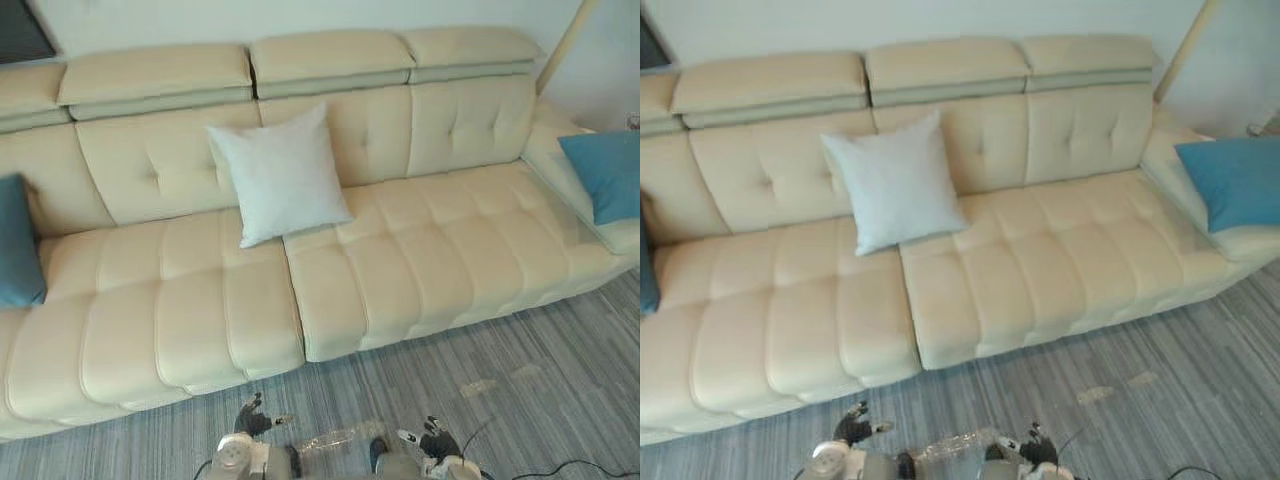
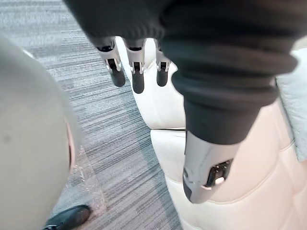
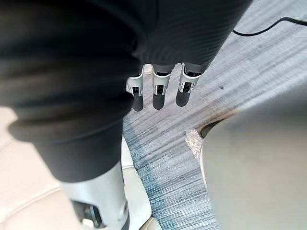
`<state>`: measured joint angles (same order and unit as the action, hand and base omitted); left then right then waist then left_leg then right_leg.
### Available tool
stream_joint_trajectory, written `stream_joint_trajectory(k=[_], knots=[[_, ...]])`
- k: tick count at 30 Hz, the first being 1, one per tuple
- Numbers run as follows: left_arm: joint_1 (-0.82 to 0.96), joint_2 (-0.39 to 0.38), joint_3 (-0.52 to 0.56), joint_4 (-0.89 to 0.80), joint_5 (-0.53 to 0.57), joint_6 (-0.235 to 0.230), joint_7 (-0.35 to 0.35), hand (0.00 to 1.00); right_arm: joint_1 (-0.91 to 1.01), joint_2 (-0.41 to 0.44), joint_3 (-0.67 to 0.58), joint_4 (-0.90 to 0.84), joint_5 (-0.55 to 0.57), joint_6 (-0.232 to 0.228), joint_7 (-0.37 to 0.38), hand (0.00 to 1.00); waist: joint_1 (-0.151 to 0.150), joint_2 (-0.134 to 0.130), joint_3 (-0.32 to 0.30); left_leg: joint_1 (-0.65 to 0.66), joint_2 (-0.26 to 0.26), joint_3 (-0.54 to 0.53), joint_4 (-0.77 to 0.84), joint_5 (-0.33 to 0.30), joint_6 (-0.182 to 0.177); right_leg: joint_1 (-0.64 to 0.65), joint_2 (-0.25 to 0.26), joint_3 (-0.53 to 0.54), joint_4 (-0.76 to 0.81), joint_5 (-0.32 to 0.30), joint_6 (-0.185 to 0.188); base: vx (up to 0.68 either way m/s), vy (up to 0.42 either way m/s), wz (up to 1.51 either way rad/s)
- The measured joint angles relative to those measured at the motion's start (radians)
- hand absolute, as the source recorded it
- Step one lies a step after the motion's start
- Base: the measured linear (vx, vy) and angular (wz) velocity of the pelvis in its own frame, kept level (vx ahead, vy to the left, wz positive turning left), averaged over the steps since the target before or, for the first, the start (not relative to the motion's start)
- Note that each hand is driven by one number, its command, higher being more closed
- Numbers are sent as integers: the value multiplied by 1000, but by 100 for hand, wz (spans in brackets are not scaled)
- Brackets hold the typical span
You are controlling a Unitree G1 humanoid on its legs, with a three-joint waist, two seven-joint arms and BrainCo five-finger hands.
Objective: Pick up cushions and gather them together orderly.
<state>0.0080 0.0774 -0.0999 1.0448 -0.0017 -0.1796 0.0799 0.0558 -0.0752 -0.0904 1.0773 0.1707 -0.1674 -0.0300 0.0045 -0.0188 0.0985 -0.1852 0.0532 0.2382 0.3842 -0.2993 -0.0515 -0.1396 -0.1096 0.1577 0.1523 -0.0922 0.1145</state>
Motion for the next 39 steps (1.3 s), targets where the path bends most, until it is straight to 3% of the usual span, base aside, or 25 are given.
stream_joint_trajectory(k=[2,4,5,6,7,9,10,11,12,15,16,17,18,19,20,23,24,25,27,28,31,33,34,36,39], knots=[[-3,3,0,11,1,2,-1,0,-12,-1,0,0,3,0,2,0,-3,4,3,23,10,50,-24,7,12,-17,9,12,-1,15,-1,152,57,-91],[-4,9,2,10,1,11,-2,0,-63,-6,22,0,4,-1,1,0,1,36,5,32,73,147,-31,33,42,-65,18,-244,18,57,-79,149,-5,-129],[-5,11,2,9,1,12,-2,0,-72,-7,26,1,4,-1,0,0,1,37,5,38,78,166,-34,33,41,-81,10,-329,42,47,-105,167,-18,-117],[-19,19,-9,11,2,16,-1,0,-76,-3,26,0,4,-1,-2,0,1,33,7,54,80,190,-28,33,41,-84,-16,-555,73,31,-134,180,-35,-118],[-28,20,-14,16,2,19,-2,0,-78,-10,25,-6,3,-2,-3,0,0,39,11,69,80,187,-16,33,41,-70,-16,-621,76,33,-143,228,-37,-155],[-35,9,-7,29,4,18,-5,0,-87,-11,25,-5,0,-2,-8,0,4,42,23,63,92,178,66,6,27,-49,-29,-605,92,48,-165,114,-35,-97],[-38,1,-9,26,4,13,-6,0,-85,-18,23,4,-4,1,-12,0,-1,53,19,97,77,135,-77,31,28,-37,-23,-593,88,48,-165,-20,-25,-83],[-42,-12,-10,26,4,9,-5,0,-75,-33,24,5,-5,1,-12,0,-2,58,19,137,91,158,-134,84,-9,-33,-12,-594,88,27,-138,-4,-27,-93],[-43,-11,-8,28,4,10,-5,0,-75,-30,25,3,-4,1,-10,0,-1,52,15,140,91,173,-131,84,-9,-29,-15,-596,88,17,-126,73,-62,-93],[-39,4,-5,37,3,16,-6,0,-58,-3,18,0,-3,0,-7,0,-6,35,15,118,157,211,20,35,-79,2,8,-632,63,-40,-123,100,-105,-45],[-26,8,-1,29,1,18,-6,0,-41,-12,16,3,5,-2,-6,0,-4,38,27,50,251,179,287,45,-62,46,49,-622,56,-61,-134,120,-177,-57],[-14,6,9,16,0,15,-6,0,-31,-27,16,3,8,-3,-9,0,-2,54,38,24,295,151,406,78,-1,81,79,-603,52,-73,-144,129,-181,-52],[-13,6,7,12,0,15,-6,0,-27,-31,16,4,9,-3,-10,0,1,62,42,16,308,137,446,95,26,93,87,-591,53,-78,-148,174,-112,-68],[-3,10,5,7,0,15,-4,0,-12,-43,14,3,26,-3,-10,0,5,63,44,-28,319,67,584,187,74,134,109,-529,54,-92,-162,245,-54,-88],[-2,15,5,8,0,12,-4,0,-14,-46,2,4,28,-2,-12,0,9,60,42,-71,273,-7,612,115,41,149,106,-480,61,-112,-178,215,-31,-92],[-12,9,3,5,-1,12,-3,0,-19,-48,-46,11,41,-2,-16,0,13,57,57,-120,161,-43,490,27,18,167,86,-402,55,-118,-183,276,21,-104],[-18,9,2,5,-1,12,-3,0,-18,-44,-58,12,47,-1,-19,0,13,49,65,-131,97,-61,370,23,20,183,69,-366,49,-125,-180,277,56,-100],[-23,5,1,6,0,13,-1,0,-17,-44,-63,12,47,0,-21,0,14,48,69,-127,15,-119,161,57,-30,199,57,-327,36,-138,-168,269,68,-98],[-27,-14,-5,4,0,12,3,0,-18,-46,-63,12,46,0,-27,0,23,70,58,-123,-28,-214,-69,134,-54,213,79,-278,15,-150,-148,301,134,-106],[-28,-15,-7,5,-1,13,3,0,-21,-36,-63,12,46,0,-31,0,39,75,44,-120,-43,-271,-65,251,1,216,91,-230,21,-164,-121,464,208,-104],[-53,-14,-10,7,-4,19,2,0,-35,-1,-63,15,38,2,-30,0,38,14,48,-104,-73,-216,9,161,46,198,38,-202,151,-213,-61,479,130,-48],[-52,-17,-42,11,-7,21,0,0,-39,-5,-64,14,25,2,-30,0,39,12,49,-26,-86,-180,-3,128,69,132,6,-200,396,-219,-18,485,128,-40],[-48,-15,-53,11,-7,22,0,0,-45,-2,-64,14,24,2,-29,0,39,13,50,36,-93,-160,-23,114,83,82,-23,-203,565,-218,32,429,99,-29],[-51,-9,-69,11,-7,22,2,0,-59,-1,-63,14,24,2,-26,0,35,16,48,107,-95,-156,-66,114,83,31,-53,-260,649,-240,3,365,45,-16],[-62,6,-75,9,-7,23,5,0,-105,-5,-62,8,24,1,-25,0,37,41,50,172,-49,-130,-134,107,71,-28,-84,-371,566,-265,-33,329,-43,-27]])
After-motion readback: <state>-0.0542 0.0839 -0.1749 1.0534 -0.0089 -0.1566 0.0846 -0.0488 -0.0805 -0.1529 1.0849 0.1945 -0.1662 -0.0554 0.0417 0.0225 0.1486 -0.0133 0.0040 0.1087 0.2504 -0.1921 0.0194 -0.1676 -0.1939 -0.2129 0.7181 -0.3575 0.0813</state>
